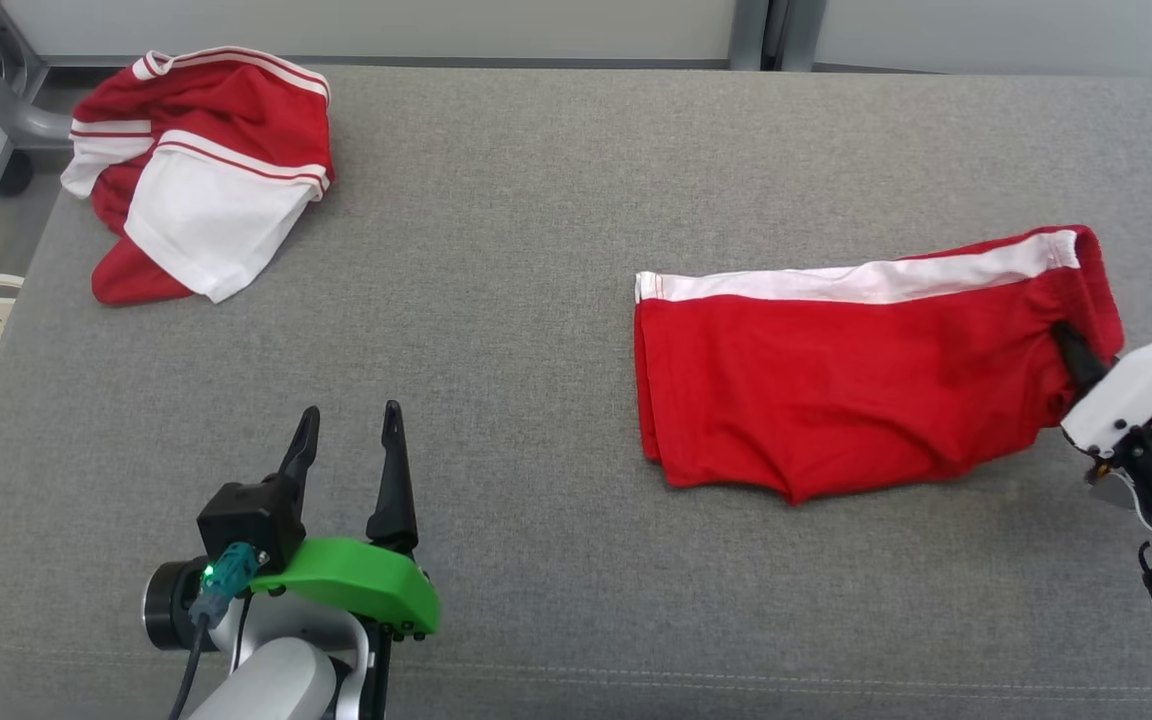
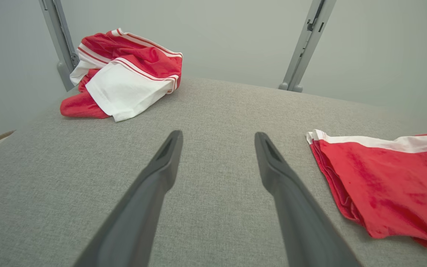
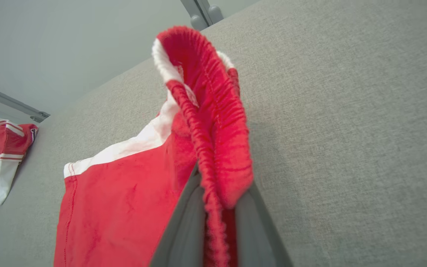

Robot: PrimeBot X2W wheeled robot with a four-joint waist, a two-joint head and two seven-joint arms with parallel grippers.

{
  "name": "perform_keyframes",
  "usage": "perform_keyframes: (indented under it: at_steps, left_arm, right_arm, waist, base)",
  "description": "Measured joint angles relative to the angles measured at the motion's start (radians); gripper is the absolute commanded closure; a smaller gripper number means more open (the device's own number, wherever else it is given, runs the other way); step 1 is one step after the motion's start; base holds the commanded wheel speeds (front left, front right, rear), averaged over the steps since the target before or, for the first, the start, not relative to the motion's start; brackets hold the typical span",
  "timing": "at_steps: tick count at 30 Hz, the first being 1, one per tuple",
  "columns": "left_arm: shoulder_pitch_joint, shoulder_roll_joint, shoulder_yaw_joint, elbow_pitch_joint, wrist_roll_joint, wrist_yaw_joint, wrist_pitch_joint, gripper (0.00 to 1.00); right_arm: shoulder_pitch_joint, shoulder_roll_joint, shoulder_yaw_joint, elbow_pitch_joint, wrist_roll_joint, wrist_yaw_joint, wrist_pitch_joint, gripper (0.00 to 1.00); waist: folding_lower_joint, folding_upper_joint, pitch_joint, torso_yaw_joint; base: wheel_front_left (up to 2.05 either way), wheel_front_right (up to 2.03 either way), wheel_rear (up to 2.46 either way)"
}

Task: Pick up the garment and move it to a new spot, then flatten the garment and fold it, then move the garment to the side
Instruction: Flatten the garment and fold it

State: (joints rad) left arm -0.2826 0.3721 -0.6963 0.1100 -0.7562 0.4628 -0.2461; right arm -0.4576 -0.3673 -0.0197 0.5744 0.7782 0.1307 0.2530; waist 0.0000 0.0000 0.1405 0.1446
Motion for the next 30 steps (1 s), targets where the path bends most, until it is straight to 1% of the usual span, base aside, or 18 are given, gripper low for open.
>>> perform_keyframes:
  at_steps: [8,9,16,21,26,30]
  left_arm:
    - [-0.014,0.004,-0.003,-0.006,0.014,0.007,-0.001,0.00]
    - [-0.015,0.007,-0.001,-0.007,0.016,0.012,-0.002,0.00]
    - [-0.014,-0.003,-0.001,-0.010,0.016,0.013,-0.003,0.00]
    - [-0.012,-0.015,0.001,-0.009,0.013,0.007,-0.006,0.00]
    - [-0.012,-0.035,0.002,-0.002,0.012,-0.005,-0.010,0.00]
    - [-0.013,-0.046,0.005,0.009,0.013,-0.014,-0.011,0.00]
  right_arm:
    - [-0.030,0.071,0.106,-0.107,-0.063,0.000,0.107,1.00]
    - [-0.031,0.094,0.131,-0.134,-0.086,0.000,0.135,1.00]
    - [-0.031,0.183,0.170,-0.170,-0.192,0.000,0.206,1.00]
    - [-0.054,0.237,0.162,-0.136,-0.268,0.000,0.227,1.00]
    - [-0.085,0.268,0.142,-0.050,-0.351,0.000,0.229,1.00]
    - [-0.119,0.288,0.125,0.024,-0.410,0.000,0.209,1.00]
  waist:
    - [0.0000,0.0000,-0.019,-0.009]
    - [0.0000,0.0000,-0.026,-0.009]
    - [0.0000,0.0000,-0.051,0.000]
    - [0.0000,0.0000,-0.057,0.023]
    - [0.0000,0.0000,-0.058,0.054]
    - [0.0000,0.0000,-0.056,0.079]
  base:
    - [0.00,0.00,0.00]
    - [0.00,0.00,0.00]
    - [0.00,0.00,0.00]
    - [0.00,0.00,0.00]
    - [0.00,0.00,0.00]
    - [0.00,0.00,0.00]
